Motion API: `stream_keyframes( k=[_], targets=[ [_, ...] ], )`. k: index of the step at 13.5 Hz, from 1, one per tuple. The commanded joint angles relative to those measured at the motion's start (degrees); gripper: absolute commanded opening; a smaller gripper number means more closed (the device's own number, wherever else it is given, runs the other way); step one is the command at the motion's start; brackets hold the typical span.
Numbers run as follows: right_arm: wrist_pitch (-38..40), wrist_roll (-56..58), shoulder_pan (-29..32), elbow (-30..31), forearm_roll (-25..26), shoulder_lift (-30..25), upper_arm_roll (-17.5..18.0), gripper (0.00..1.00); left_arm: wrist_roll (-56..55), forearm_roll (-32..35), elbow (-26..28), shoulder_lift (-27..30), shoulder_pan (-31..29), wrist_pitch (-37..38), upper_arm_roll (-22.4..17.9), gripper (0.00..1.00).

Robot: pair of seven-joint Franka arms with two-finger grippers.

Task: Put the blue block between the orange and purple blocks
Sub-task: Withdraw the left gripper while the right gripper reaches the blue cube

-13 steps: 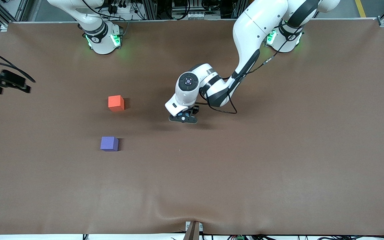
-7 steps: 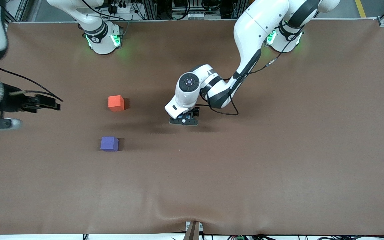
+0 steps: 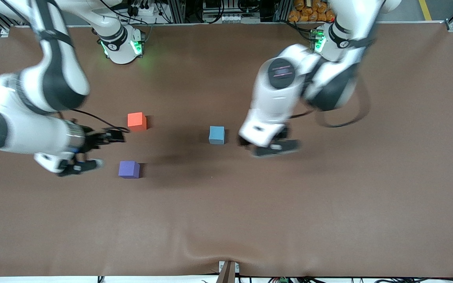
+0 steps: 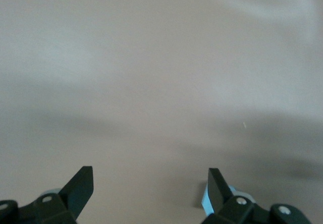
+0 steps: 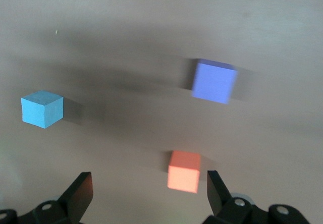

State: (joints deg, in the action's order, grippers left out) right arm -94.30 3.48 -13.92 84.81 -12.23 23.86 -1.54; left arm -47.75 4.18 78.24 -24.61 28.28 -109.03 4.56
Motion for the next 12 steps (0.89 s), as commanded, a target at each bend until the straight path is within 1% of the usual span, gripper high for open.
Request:
stream_keyframes(
  k=[1,4,5,8,10,12],
  targets=[
    [-5.4,-0.3,-7.1,-0.5,-4.1,3.9,-0.4,1.0,3.1,0.6,2.6,6.2,-6.9,4.5,0.6,1.0],
    [-11.3,-2.3,-12.1,0.2,-8.7,8.4,-0.4,1.0,14.2,0.6,2.5,10.2,-15.7,9.0,0.6,1.0],
    [-13.5,-4.4,-14.0,0.2,-9.0,9.6,-0.4,1.0,18.6,0.5,2.6,11.7,-18.8,10.1,0.6,1.0],
    [-19.3,-16.3,-19.6,0.2,-9.0,12.4,-0.4,1.0,29.4,0.3,3.1,14.1,-26.1,11.6,0.8,1.0],
    [-22.5,-21.6,-23.0,0.2,-9.0,13.7,-0.4,1.0,35.2,-0.2,4.2,15.7,-29.5,12.5,0.9,1.0],
    [-24.6,-29.2,-26.2,0.3,-8.3,15.6,-0.5,1.0,35.4,-0.4,6.1,18.3,-30.5,12.5,1.1,1.0]
  ],
)
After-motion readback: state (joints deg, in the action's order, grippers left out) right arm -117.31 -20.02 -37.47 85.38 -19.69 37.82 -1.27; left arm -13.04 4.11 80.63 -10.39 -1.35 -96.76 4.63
